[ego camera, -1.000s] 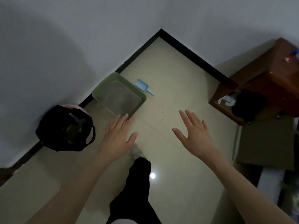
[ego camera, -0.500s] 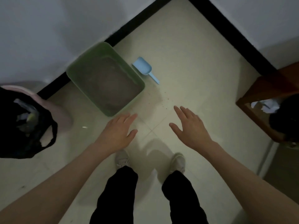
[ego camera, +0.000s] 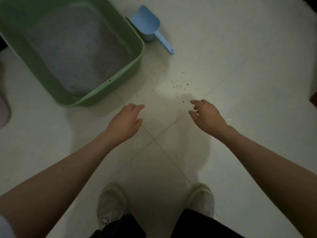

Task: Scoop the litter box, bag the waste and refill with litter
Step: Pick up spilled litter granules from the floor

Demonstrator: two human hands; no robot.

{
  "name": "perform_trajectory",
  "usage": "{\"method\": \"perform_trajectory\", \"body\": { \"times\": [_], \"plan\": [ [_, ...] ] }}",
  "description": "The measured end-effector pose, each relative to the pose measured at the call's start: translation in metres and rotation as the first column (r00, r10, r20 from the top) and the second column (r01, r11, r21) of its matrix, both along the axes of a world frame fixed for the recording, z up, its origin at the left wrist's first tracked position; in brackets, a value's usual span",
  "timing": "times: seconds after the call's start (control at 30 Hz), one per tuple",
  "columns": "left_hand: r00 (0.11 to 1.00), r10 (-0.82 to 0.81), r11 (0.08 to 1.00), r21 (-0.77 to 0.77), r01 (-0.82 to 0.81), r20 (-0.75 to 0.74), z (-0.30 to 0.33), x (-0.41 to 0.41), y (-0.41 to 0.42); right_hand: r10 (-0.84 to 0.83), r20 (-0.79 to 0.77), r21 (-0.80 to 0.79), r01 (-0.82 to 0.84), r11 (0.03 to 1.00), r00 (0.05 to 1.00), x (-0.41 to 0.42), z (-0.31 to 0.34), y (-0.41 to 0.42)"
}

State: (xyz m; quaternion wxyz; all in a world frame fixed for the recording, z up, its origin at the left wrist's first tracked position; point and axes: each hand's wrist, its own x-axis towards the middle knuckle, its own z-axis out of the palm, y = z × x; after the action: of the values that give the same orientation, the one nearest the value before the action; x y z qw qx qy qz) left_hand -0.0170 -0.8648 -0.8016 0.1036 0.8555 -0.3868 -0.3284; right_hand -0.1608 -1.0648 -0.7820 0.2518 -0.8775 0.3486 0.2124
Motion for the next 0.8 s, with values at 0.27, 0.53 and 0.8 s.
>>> {"method": "perform_trajectory", "body": {
  "times": [0.27, 0.53, 0.8],
  "plan": [
    [0.956, 0.293, 0.951, -0.104, -0.29, 0.017, -0.08, 0.025, -0.003, -0.149, 0.14, 0.031, 0.146, 0.989, 0.979, 0.029, -0.086, -0.024],
    [0.924, 0.383, 0.92, -0.094, -0.382, -0.001, -0.088, 0.032, -0.028, -0.116, 0.166, -0.061, 0.128, 0.99, 0.979, 0.035, -0.098, -0.02],
    [0.929, 0.355, 0.925, -0.183, -0.334, 0.102, -0.09, 0.029, -0.049, -0.565, 0.274, 0.333, 0.474, 0.815, 0.778, 0.04, -0.095, -0.02]
  ]
}}
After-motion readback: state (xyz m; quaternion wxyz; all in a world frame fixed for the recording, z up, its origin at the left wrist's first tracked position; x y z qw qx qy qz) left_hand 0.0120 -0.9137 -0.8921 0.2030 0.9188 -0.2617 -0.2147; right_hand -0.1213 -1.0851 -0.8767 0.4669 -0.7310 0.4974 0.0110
